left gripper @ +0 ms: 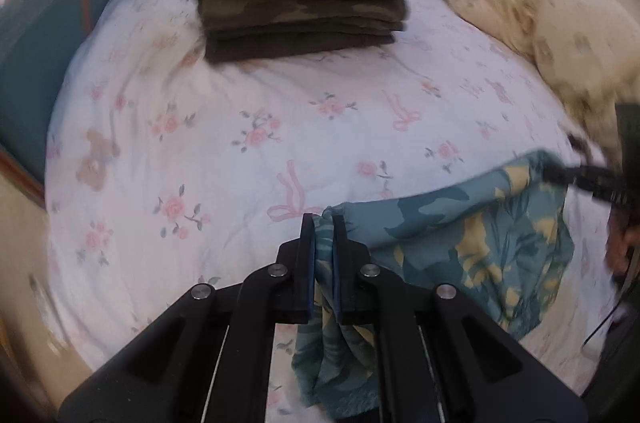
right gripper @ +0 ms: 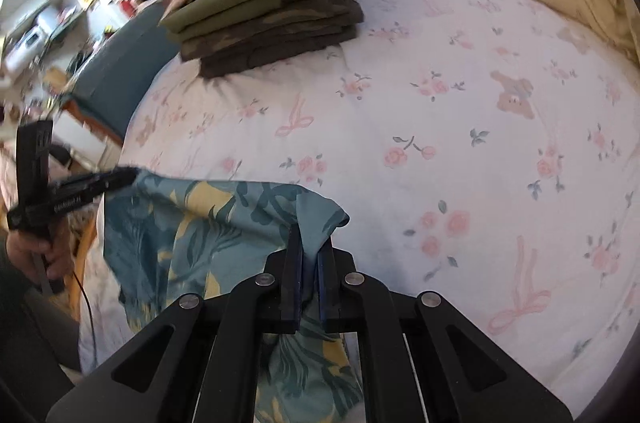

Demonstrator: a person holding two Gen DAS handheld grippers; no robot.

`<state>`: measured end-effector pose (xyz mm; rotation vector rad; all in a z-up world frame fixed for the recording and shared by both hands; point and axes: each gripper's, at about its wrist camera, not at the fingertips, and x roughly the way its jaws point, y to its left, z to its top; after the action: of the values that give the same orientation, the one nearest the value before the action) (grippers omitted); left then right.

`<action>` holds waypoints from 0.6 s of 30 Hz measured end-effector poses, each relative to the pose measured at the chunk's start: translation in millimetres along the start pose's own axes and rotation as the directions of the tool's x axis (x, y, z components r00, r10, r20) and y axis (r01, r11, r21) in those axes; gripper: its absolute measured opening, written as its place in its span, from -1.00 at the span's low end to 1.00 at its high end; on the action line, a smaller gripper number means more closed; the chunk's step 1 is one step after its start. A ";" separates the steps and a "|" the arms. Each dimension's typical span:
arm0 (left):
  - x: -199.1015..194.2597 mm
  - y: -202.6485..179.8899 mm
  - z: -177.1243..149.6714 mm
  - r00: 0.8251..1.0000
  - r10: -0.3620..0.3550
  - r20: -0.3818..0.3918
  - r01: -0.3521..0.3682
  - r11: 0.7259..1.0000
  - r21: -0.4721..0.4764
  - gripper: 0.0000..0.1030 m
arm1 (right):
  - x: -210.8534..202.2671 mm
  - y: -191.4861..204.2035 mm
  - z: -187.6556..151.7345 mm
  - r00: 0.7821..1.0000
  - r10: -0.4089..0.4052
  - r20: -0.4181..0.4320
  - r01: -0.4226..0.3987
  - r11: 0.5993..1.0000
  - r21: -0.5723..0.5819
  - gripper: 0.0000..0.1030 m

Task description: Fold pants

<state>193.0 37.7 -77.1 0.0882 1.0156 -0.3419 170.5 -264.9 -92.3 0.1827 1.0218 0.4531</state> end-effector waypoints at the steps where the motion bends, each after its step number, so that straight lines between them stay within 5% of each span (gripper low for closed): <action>1: -12.8 -4.5 -10.3 1.000 0.008 0.021 -0.009 0.998 0.065 -0.91 | -6.8 2.7 -3.1 1.000 -0.014 0.003 0.015 0.999 -0.030 -0.91; 8: -54.3 -30.3 -47.7 1.000 0.024 -0.019 -0.018 0.955 0.296 -0.90 | -45.2 54.6 -41.7 0.995 -0.098 0.014 0.099 0.959 -0.264 -0.91; 14: -90.8 -69.8 -100.5 0.998 -0.045 -0.046 0.063 0.840 0.539 -0.90 | -50.1 68.3 -85.6 0.979 -0.178 -0.094 0.130 0.915 -0.382 -0.91; 16: -90.7 -85.8 -122.3 0.998 -0.025 -0.056 0.055 0.767 0.640 -0.90 | -48.8 73.5 -100.6 0.968 -0.216 -0.125 0.145 0.893 -0.426 -0.91; 18: -83.0 -94.0 -137.6 0.997 0.023 -0.072 0.033 0.726 0.687 -0.90 | -44.5 77.4 -113.3 0.956 -0.246 -0.159 0.151 0.879 -0.452 -0.91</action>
<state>10.6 0.5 -71.7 0.7870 0.9157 -0.7195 32.6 -222.7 -88.7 -0.3805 1.1083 0.5083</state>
